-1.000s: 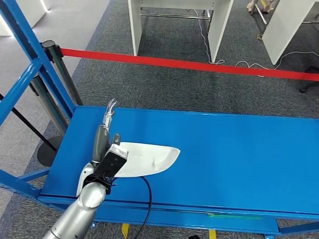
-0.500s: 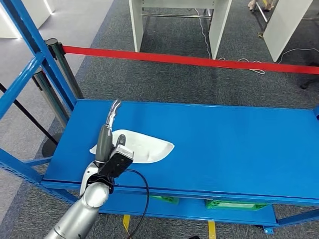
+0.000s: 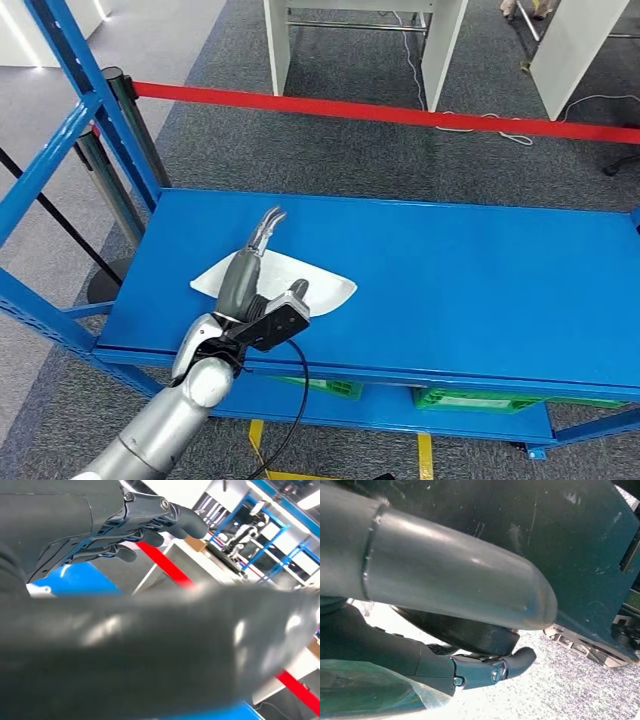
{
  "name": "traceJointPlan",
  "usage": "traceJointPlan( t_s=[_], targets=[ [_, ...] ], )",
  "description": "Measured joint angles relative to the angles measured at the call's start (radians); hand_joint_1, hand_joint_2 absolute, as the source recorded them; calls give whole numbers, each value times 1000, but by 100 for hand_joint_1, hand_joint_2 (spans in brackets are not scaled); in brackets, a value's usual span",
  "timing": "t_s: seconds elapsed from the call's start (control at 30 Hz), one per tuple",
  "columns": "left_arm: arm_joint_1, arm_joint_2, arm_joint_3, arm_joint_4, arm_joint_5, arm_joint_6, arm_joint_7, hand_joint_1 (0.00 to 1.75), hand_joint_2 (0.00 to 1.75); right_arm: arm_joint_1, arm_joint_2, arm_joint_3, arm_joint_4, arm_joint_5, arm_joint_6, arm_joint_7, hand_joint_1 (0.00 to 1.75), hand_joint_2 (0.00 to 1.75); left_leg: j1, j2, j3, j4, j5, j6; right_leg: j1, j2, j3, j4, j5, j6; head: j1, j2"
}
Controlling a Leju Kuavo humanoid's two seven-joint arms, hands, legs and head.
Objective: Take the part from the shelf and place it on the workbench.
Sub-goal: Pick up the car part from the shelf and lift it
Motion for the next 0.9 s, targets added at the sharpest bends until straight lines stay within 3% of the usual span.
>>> traceJointPlan(
  t_s=[0.07, 0.13, 0.17, 0.2, 0.23, 0.3, 0.37, 0.47, 0.53, 0.63, 0.67, 0.7, 0.73, 0.83, 0.9],
  targets=[
    [-33, -8, -25, 22, -31, -2, 6, 0, 175, -3, -1, 3, 0, 8, 3, -6, 0, 0, 4, 1, -3, -6, 7, 10, -2, 2, -43, 84, -50, 8, 4, 0],
    [-55, -10, -47, 43, -53, -3, 13, 0, 175, -5, -2, 4, 0, 11, 5, -9, 0, 0, 4, 3, -8, -6, 10, 13, -5, 2, -103, 209, -102, 16, 8, 0],
    [-60, -10, -55, 53, -57, -3, 16, 0, 175, -6, -2, 4, 0, 12, 5, -10, 0, 0, 4, 4, -9, -5, 10, 13, -6, 2, -120, 246, -109, 19, 8, 0],
    [-64, -10, -62, 61, -60, -3, 18, 0, 175, -6, -2, 5, 0, 12, 5, -11, 0, 0, 4, 5, -9, -4, 10, 13, -8, 2, -121, 248, -97, 21, 8, 0],
    [-68, -10, -67, 67, -61, -3, 19, 0, 175, -6, -3, 5, 0, 12, 5, -12, 0, 0, 5, 5, -9, -3, 10, 12, -11, 1, -104, 212, -67, 23, 8, 0],
    [-76, -12, -75, 74, -66, -2, 19, 0, 175, -6, -4, 5, 0, 14, 6, -11, 0, 0, 4, 4, -11, 3, 8, 7, -16, 1, -44, 87, -4, 26, 9, 0],
    [-87, -14, -83, 81, -87, 2, 21, 0, 175, -6, -5, 6, 0, 16, 9, -12, 0, 0, 0, 3, -20, 11, 9, -5, -17, 3, -9, 9, 16, 21, 9, 0],
    [-106, -13, -107, 101, -141, 3, 25, 0, 175, -6, -5, 10, 0, 21, 17, -13, 0, 0, -1, 2, -31, 16, 14, -22, -16, 7, -11, 3, 16, 4, 6, 0],
    [-118, -13, -124, 120, -163, 1, 29, 0, 175, -7, -5, 11, 0, 25, 20, -13, 0, 0, 1, 3, -45, 53, -15, -31, -17, 6, -10, 1, 21, -9, 4, 0],
    [-126, -13, -144, 152, -167, -8, 24, 0, 175, -7, -5, 11, 0, 31, 21, -13, 0, 0, 2, 3, -118, 232, -105, -38, -16, 4, -12, 0, 23, -21, 1, 0],
    [-125, -13, -151, 162, -166, -12, 21, 0, 175, -7, -5, 11, 0, 32, 21, -13, 0, 0, 1, 3, -138, 280, -119, -37, -14, 4, -12, 0, 23, -22, 1, 0],
    [-125, -14, -158, 171, -165, -16, 18, 0, 175, -7, -5, 11, 0, 34, 21, -13, 0, 0, 1, 3, -144, 296, -115, -35, -13, 5, -12, 0, 24, -23, 1, 0],
    [-124, -15, -166, 179, -166, -19, 16, 0, 175, -7, -5, 11, 0, 36, 22, -13, 0, 0, 0, 3, -131, 272, -93, -30, -11, 6, -12, 0, 24, -23, 1, 0],
    [-125, -22, -188, 196, -171, -27, 16, 0, 175, -8, -4, 12, 0, 38, 23, -15, 0, 0, -7, 2, -43, 87, -5, -8, -5, 7, -10, 1, 23, -22, 2, 0],
    [-126, -25, -200, 206, -172, -39, 16, 0, 175, -9, -3, 12, 0, 39, 24, -17, 0, 0, -12, 2, -19, 26, 3, 1, -4, 6, -18, 2, 26, -15, 2, 0]
  ],
)
